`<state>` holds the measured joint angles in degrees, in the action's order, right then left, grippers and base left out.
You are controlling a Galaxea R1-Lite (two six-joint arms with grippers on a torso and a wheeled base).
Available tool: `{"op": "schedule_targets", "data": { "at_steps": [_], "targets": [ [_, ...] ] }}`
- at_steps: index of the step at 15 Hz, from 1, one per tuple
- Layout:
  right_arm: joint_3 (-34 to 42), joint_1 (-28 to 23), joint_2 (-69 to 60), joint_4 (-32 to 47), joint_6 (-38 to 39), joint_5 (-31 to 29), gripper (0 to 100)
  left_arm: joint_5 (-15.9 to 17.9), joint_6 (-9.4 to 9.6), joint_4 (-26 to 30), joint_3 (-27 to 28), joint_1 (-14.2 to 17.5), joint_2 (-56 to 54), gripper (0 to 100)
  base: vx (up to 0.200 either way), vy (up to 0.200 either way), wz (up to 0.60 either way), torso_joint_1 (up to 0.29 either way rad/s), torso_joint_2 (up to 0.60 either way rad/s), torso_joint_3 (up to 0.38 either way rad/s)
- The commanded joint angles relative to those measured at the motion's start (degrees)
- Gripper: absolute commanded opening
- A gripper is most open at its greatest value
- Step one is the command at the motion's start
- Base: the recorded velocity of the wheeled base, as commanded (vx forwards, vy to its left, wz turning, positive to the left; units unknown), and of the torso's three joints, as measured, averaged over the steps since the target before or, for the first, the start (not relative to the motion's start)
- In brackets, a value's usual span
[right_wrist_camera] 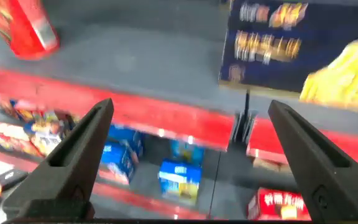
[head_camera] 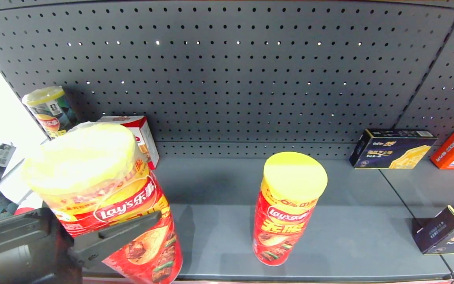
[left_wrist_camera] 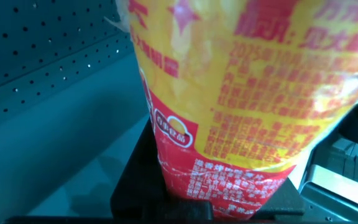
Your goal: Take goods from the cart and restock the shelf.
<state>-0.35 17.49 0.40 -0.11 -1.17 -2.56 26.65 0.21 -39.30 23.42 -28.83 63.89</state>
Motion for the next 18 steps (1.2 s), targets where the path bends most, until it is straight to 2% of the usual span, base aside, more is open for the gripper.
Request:
{"op": "schedule_targets", "data": {
  "at_steps": [1,6,8,10,13,14,15,16,17,18],
  "targets": [
    [0.4,0.0,-0.4,0.0,0.0,0.0,100,-0.1,0.06,-0.2,0.6,0.0,-0.3,0,0.0,0.0,0.0,0.0,0.0,0.0],
    [0.4,0.0,-0.4,0.1,0.0,0.0,100,0.1,0.23,0.0,-0.2,-0.4,-0.4,0,0.0,0.0,0.0,0.0,0.0,0.0],
    [0.4,0.0,-0.4,0.0,0.0,0.0,100,0.0,0.14,0.1,0.1,-2.7,-0.5,0,0.0,0.0,0.0,0.0,0.0,0.0],
    [0.4,0.0,-0.4,0.1,0.0,0.0,100,-0.1,0.06,0.6,0.4,-3.2,-0.5,0,0.0,0.0,0.0,0.0,0.0,0.0],
    [0.4,0.0,-0.4,0.1,0.0,0.0,100,-0.4,0.06,7.2,6.8,-2.8,0.1,0,0.0,0.0,0.0,0.0,0.0,0.0],
    [0.4,0.0,-0.4,0.1,0.0,0.0,100,-0.7,0.14,10.6,10.1,-2.3,0.4,0,0.0,0.0,0.0,0.0,0.0,0.0],
    [0.4,0.0,-0.4,0.1,0.0,0.0,100,-2.7,0.14,15.9,14.9,-1.8,1.4,0,0.0,0.0,0.0,0.0,0.0,0.0],
    [0.4,0.0,-0.4,0.0,0.0,0.0,100,-3.5,0.67,18.6,17.8,-2.5,1.9,0,0.0,0.0,0.0,0.0,0.0,0.0],
    [0.4,0.0,-0.4,0.1,0.0,0.0,100,-3.0,1.29,19.4,18.9,-2.5,2.8,0,0.0,0.0,0.0,0.0,0.0,0.0],
    [0.4,0.0,-0.4,0.1,0.0,0.0,100,-1.7,1.29,19.6,18.6,-4.4,3.1,0,0.0,0.0,0.0,0.0,0.0,0.0]
  ]
}}
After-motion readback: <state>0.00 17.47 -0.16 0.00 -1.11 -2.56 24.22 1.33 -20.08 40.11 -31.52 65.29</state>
